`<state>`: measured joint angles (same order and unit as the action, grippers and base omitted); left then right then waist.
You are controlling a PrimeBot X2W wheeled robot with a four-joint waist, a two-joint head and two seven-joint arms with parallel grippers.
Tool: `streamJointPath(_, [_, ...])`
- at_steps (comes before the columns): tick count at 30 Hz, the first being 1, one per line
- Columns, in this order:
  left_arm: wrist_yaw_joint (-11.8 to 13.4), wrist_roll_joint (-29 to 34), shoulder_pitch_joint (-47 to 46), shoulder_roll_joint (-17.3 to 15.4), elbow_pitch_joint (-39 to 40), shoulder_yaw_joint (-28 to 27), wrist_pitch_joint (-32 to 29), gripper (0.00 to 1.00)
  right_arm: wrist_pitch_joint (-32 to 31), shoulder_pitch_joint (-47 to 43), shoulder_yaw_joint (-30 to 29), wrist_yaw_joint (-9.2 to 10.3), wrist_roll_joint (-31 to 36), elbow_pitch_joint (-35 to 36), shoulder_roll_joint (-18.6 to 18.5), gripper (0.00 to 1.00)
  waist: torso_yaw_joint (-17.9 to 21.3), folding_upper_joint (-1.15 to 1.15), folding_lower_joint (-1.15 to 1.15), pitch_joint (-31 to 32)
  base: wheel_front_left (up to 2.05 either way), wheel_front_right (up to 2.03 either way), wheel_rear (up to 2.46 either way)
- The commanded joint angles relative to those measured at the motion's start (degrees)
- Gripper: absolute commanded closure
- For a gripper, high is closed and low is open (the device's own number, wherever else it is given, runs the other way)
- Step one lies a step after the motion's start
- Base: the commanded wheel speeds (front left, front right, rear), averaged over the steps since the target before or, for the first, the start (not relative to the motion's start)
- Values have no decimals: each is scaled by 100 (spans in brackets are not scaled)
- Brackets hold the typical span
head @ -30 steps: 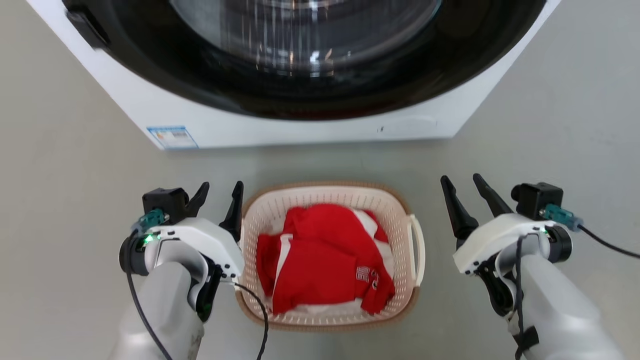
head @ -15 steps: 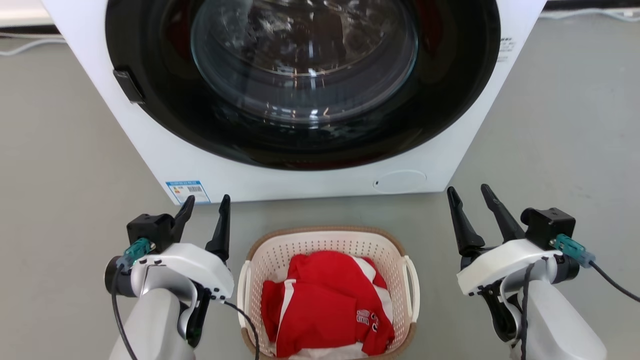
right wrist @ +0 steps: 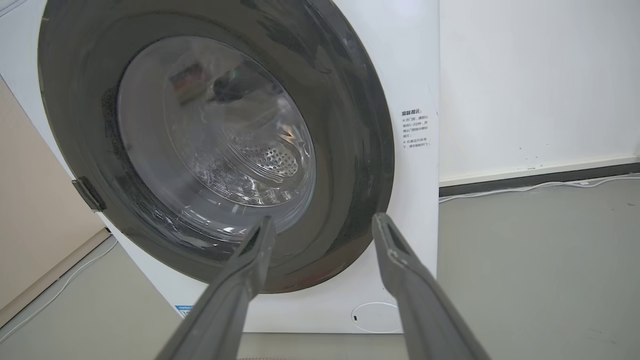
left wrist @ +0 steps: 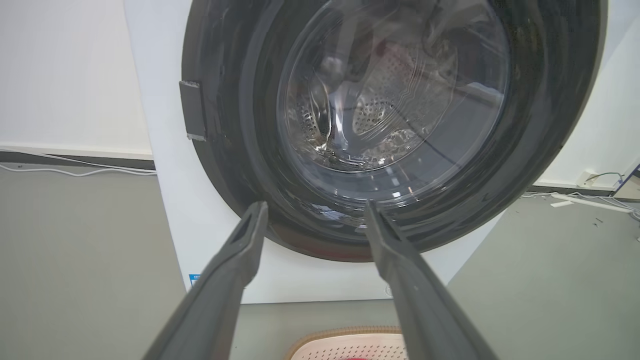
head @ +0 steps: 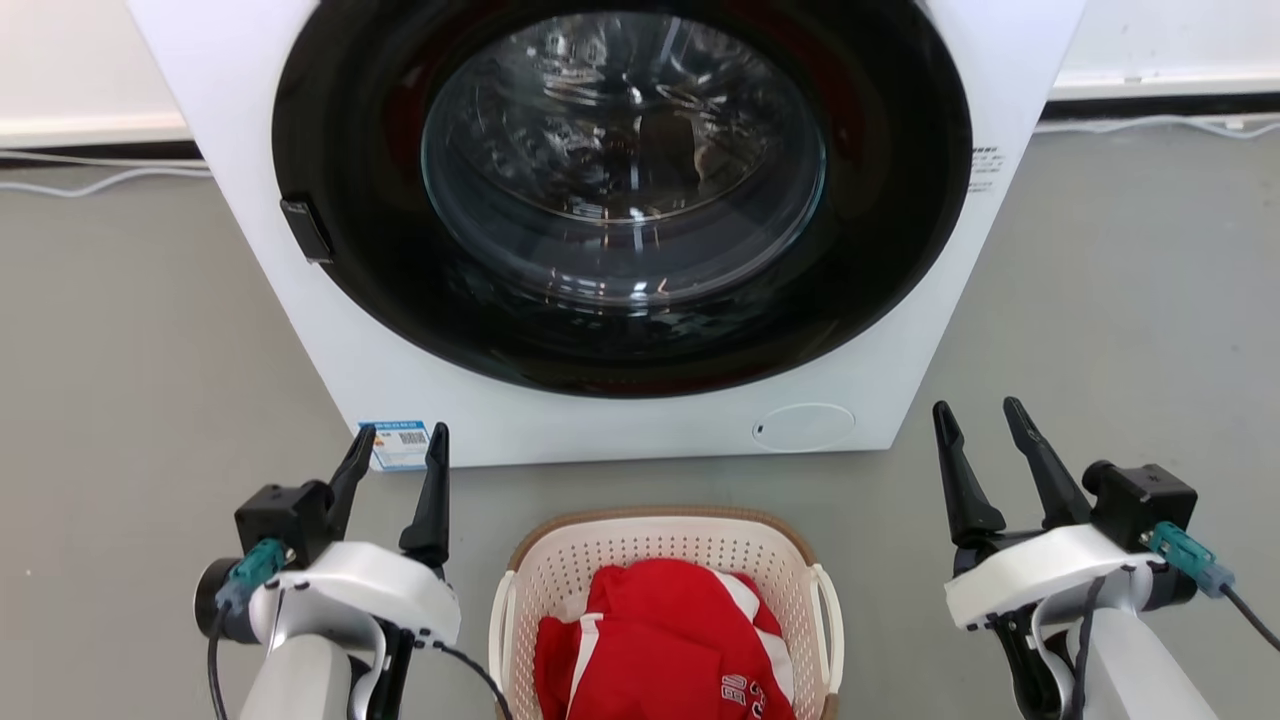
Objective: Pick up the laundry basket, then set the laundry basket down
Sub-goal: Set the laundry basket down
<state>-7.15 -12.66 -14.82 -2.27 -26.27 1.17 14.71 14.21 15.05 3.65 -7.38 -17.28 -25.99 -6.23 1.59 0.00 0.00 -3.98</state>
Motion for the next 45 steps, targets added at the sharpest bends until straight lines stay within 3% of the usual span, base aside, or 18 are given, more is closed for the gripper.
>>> streamJointPath(1, [-30, 17, -34, -83, 188, -175, 29, 0, 79, 1, 90, -11, 82, 196, 11, 0, 9, 0, 0, 40, 0, 0, 0])
streamJointPath(9, [-33, -113, 260, -93, 520, 27, 29, 0, 79, -198, -30, -11, 201, 477, 28, 0, 60, 0, 0, 142, 0, 0, 0])
streamJointPath(24, [-24, 106, 958, -70, 1377, -230, 29, 0, 79, -399, -210, -11, 325, 652, 105, 0, 78, 0, 0, 273, 0, 0, 0])
streamJointPath(45, [68, 40, 1135, -62, 1469, -150, 29, 0, 79, -469, -115, -11, 433, 627, 83, 0, 92, 0, 0, 319, 0, 0, 0])
